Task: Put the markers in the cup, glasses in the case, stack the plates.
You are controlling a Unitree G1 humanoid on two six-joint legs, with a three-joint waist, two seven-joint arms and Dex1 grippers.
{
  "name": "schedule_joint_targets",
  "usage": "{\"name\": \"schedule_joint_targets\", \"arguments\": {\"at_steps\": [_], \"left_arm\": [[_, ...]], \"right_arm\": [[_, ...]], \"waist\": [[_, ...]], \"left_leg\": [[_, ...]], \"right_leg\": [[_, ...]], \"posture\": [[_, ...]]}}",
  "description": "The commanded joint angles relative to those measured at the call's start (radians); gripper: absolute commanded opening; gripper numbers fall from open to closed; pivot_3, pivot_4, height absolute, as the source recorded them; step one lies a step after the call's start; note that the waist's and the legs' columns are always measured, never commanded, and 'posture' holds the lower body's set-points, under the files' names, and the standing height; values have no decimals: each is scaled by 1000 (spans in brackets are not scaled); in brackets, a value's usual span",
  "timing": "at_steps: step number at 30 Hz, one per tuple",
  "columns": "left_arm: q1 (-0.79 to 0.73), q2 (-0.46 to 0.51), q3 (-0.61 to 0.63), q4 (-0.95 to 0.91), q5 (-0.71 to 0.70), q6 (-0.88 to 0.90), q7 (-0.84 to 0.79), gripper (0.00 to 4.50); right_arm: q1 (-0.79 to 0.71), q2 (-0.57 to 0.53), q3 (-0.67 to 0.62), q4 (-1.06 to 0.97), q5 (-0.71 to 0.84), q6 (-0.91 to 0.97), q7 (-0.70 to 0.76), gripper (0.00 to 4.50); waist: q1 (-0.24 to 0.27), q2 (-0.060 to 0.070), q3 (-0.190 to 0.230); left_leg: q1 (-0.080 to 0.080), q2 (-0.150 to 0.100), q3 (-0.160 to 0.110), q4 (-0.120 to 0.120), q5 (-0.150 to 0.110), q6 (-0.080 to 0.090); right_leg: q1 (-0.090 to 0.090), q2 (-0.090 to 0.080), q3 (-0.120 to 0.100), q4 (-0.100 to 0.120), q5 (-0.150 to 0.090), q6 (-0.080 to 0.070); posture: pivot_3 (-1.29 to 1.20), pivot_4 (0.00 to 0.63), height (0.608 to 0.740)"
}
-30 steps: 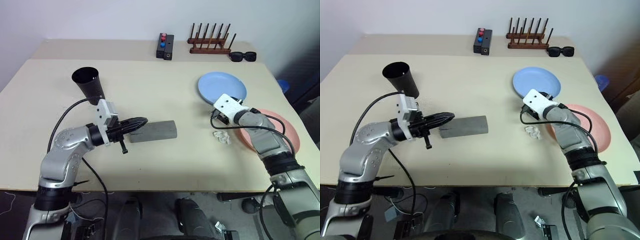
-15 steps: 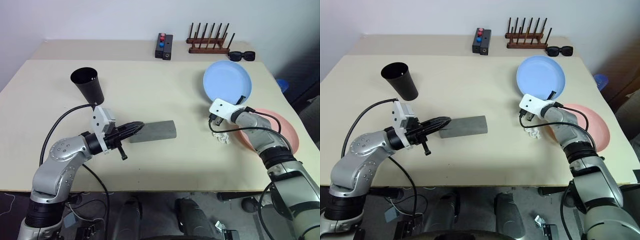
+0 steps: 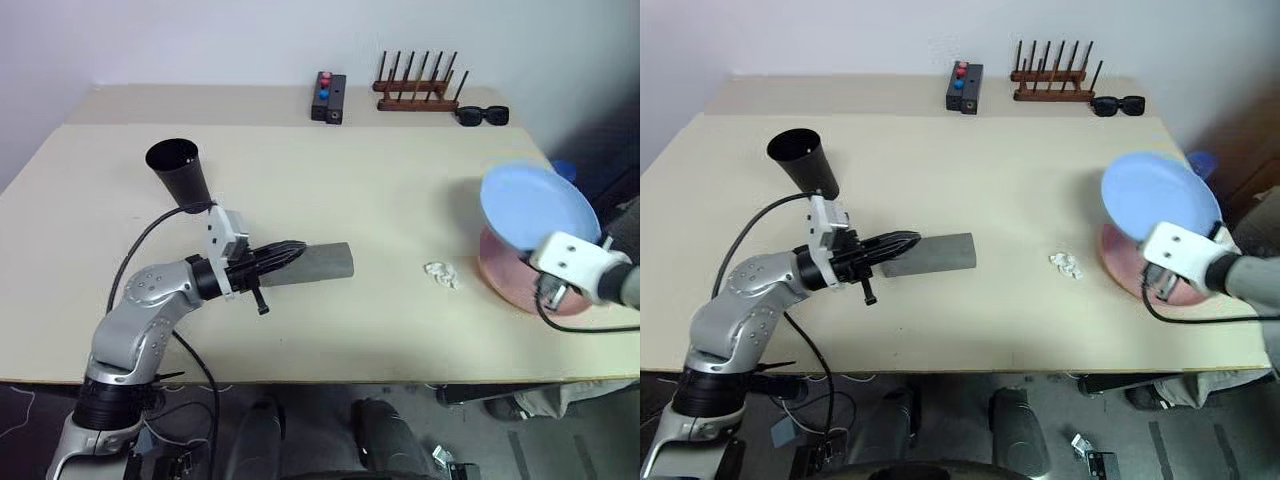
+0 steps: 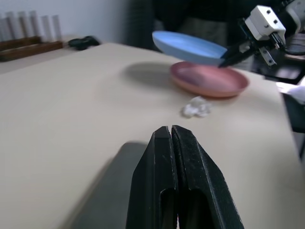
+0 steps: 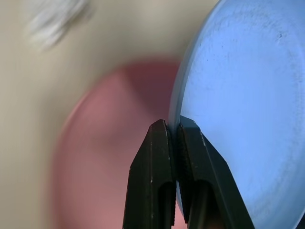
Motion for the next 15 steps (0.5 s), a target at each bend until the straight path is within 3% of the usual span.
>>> {"name": "schedule_joint_targets", "arguments": {"at_steps": [1,4,10,15], "left_arm": [[-32,-14,-20,27,9,-40,-28,0],[-50,-27,-33,55,18,-58,-40,0],[-50,-30,-30,72,29,-79,-43,0],[-9,-22,-15,45,39,-89,-17,0]], "right_arm": [[63,9,-97,-98,41,54,42,63],[65,25,-89,-112,39,82,19,990],[-14,52,-58,-154,79,95,-10,3900],[-156,143,91,-211,173,198,-30,3900]], "waist": [[-6,1,0],[-15,1,0],[-16,1,0],[-17,0,0]], "left_leg": [[0,0,0,0,0,0],[-1,0,0,1,0,0],[-2,0,0,3,0,0],[-2,0,-1,3,0,1]], "right_leg": [[0,0,0,0,0,0],[0,0,0,0,0,-1],[0,0,0,0,1,-2],[0,0,0,0,1,-2]], "posture": [[0,150,740],[0,150,740],[0,150,740],[0,150,740]]}}
